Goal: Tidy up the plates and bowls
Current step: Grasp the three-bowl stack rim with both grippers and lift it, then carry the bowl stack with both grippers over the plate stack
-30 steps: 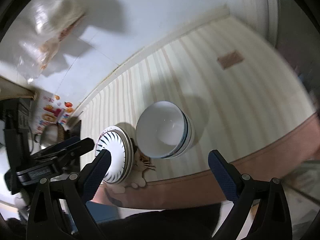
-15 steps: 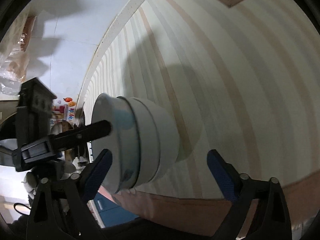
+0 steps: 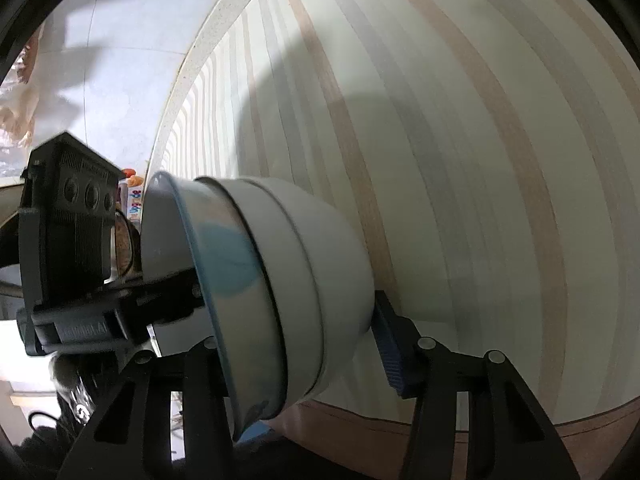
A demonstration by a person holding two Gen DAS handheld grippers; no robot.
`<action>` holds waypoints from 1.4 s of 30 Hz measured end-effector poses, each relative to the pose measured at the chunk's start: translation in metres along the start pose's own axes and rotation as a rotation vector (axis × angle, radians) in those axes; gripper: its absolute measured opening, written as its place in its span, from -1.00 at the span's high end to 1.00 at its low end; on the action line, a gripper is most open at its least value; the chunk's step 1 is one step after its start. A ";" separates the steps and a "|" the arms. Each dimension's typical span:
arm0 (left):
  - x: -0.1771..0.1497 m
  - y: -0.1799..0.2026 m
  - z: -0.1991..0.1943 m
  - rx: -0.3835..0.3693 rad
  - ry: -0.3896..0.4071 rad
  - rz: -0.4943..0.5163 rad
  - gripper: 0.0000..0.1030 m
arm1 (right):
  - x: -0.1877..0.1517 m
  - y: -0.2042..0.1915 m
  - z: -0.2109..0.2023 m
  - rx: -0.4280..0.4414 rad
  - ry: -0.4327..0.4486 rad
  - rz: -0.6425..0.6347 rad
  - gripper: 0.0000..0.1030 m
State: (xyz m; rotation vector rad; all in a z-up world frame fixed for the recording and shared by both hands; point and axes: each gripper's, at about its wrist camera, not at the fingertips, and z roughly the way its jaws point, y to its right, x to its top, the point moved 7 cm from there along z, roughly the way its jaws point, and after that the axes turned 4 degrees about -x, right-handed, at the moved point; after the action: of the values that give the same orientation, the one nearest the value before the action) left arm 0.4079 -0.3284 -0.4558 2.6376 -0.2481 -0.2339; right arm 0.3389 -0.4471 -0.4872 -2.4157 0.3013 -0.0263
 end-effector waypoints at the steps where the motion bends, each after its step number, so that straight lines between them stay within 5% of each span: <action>1: -0.001 -0.001 -0.001 0.004 -0.001 -0.013 -0.14 | 0.001 -0.001 0.001 -0.001 -0.002 0.000 -0.04; 16: -0.008 -0.012 -0.040 0.018 0.056 -0.033 -0.14 | 0.021 -0.029 0.009 0.022 -0.019 -0.007 -0.02; 25: -0.020 -0.040 -0.090 0.014 0.131 -0.075 -0.14 | 0.030 -0.082 0.006 0.027 -0.036 -0.088 -0.02; 35: -0.043 -0.105 -0.137 0.016 0.212 -0.198 -0.13 | 0.024 -0.155 0.043 0.038 -0.108 -0.206 -0.02; 42: -0.058 -0.144 -0.145 0.029 0.239 -0.285 -0.13 | 0.007 -0.211 0.109 0.049 -0.183 -0.272 -0.01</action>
State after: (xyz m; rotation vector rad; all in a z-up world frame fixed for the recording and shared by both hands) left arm 0.4010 -0.1259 -0.3913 2.6910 0.2062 -0.0055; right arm 0.4009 -0.2239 -0.4334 -2.3733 -0.1104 0.0643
